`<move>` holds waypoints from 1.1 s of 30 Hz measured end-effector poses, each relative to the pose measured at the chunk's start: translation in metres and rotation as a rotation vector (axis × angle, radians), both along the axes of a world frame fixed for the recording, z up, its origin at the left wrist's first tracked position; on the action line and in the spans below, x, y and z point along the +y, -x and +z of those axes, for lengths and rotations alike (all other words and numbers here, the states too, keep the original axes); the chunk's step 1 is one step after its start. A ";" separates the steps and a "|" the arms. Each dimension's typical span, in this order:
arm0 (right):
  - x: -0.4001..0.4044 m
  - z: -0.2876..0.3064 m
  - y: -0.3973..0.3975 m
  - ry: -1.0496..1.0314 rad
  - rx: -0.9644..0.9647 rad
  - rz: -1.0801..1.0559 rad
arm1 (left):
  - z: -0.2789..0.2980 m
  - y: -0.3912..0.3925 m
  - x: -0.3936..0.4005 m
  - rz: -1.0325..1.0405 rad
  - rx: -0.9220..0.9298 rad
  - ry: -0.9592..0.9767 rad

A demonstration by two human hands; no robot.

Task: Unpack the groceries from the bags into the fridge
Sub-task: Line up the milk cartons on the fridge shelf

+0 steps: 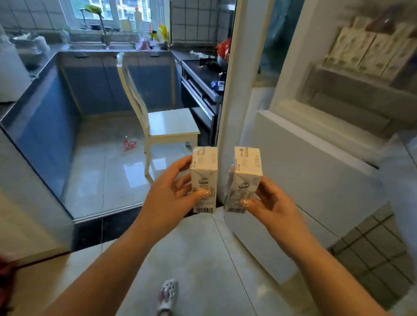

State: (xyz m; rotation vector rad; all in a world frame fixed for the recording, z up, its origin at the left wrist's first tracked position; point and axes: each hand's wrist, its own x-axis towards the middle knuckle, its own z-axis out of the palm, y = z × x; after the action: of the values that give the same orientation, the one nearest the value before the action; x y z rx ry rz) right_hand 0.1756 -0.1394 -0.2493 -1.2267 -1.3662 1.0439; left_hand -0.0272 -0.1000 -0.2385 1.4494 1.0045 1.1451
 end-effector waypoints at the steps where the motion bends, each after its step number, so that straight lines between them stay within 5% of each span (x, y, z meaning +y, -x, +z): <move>1: 0.017 0.002 -0.004 -0.021 -0.011 -0.037 | 0.003 -0.006 0.025 -0.036 0.009 -0.021; 13: 0.184 0.055 -0.059 -0.154 -0.063 -0.555 | 0.059 -0.106 0.282 -0.523 -0.022 -0.141; 33: 0.288 0.107 -0.307 -0.298 -0.039 -0.996 | 0.119 -0.418 0.428 -0.867 -0.089 -0.249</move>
State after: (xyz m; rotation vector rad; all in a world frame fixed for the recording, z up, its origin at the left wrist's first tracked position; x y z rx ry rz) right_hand 0.4830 0.1485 -0.1425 -1.4394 -0.7107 0.1106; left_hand 0.3905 0.3280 -0.1190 1.7480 0.1025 0.6814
